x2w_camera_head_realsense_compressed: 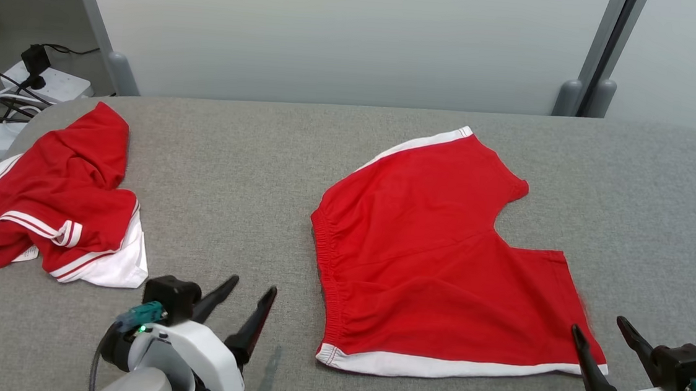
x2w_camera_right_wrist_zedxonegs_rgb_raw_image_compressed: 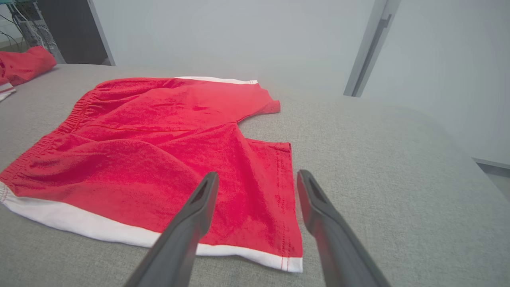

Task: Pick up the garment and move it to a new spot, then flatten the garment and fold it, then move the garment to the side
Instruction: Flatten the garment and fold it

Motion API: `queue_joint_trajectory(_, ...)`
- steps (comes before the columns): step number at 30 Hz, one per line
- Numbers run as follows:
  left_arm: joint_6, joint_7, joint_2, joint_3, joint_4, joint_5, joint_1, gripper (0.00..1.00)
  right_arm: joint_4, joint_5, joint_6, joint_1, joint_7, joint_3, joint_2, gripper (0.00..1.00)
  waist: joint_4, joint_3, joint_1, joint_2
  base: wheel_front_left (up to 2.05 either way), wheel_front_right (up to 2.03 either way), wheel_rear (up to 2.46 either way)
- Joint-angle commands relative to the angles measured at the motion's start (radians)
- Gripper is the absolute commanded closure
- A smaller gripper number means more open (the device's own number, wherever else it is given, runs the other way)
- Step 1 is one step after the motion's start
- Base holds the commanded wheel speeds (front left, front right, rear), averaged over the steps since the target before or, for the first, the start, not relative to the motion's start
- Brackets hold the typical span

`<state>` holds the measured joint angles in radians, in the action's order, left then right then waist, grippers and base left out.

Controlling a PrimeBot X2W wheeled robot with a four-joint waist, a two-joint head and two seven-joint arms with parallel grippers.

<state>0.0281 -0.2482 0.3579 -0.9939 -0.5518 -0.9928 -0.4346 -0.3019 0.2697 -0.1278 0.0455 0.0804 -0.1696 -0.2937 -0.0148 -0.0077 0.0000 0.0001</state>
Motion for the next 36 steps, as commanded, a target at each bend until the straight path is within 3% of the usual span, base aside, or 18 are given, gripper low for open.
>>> queue_joint_trajectory(1, 0.029, -0.013, 0.022, 0.084, 0.049, 0.027, -0.004, 0.00, 0.033, -0.015, -0.003, 0.010, 0.028, -0.014, -0.016, 0.00, 0.005, -0.008, 0.0000, -0.0001, 0.00, 0.00, 0.00)
queue_joint_trajectory(6, 0.134, -0.013, 0.012, 0.311, 0.220, 0.147, 0.125, 0.00, 0.025, -0.037, -0.003, 0.007, 0.103, -0.016, 0.008, 0.00, 0.010, -0.033, 0.0000, -0.0001, 0.00, 0.00, 0.00)
queue_joint_trajectory(10, 0.174, -0.013, -0.014, 0.460, 0.345, 0.257, 0.227, 0.00, 0.010, -0.037, -0.003, 0.003, 0.139, -0.005, 0.032, 0.00, 0.012, -0.048, 0.0000, -0.0001, 0.00, 0.00, 0.00)
queue_joint_trajectory(12, 0.192, -0.013, -0.041, 0.538, 0.395, 0.304, 0.274, 0.00, 0.004, -0.036, -0.003, 0.000, 0.153, 0.007, 0.045, 0.00, 0.013, -0.055, 0.0000, -0.0001, 0.00, 0.00, 0.00)
queue_joint_trajectory(16, 0.226, -0.013, -0.148, 0.710, 0.477, 0.359, 0.371, 0.00, 0.007, -0.036, -0.003, -0.018, 0.174, 0.048, 0.079, 0.00, 0.014, -0.067, 0.0000, -0.0001, 0.00, 0.00, 0.00)
queue_joint_trajectory(20, 0.194, -0.013, -0.212, 0.776, 0.523, 0.478, 0.444, 0.00, 0.027, -0.037, -0.003, -0.047, 0.180, 0.071, 0.109, 0.00, 0.011, -0.076, 0.0000, -0.0001, 0.00, 0.00, 0.00)
queue_joint_trajectory(27, 0.144, -0.013, -0.229, 0.771, 0.493, 0.718, 0.516, 0.00, 0.108, -0.034, -0.003, -0.104, 0.181, 0.074, 0.108, 0.00, 0.005, -0.087, 0.0000, -0.0001, 0.00, 0.00, 0.00)
queue_joint_trajectory(36, 0.078, -0.014, -0.248, 0.782, 0.376, 0.776, 0.551, 0.00, 0.130, -0.020, -0.003, -0.160, 0.181, 0.067, 0.070, 0.00, 0.010, -0.087, 0.0000, -0.0001, 0.00, 0.00, 0.00)
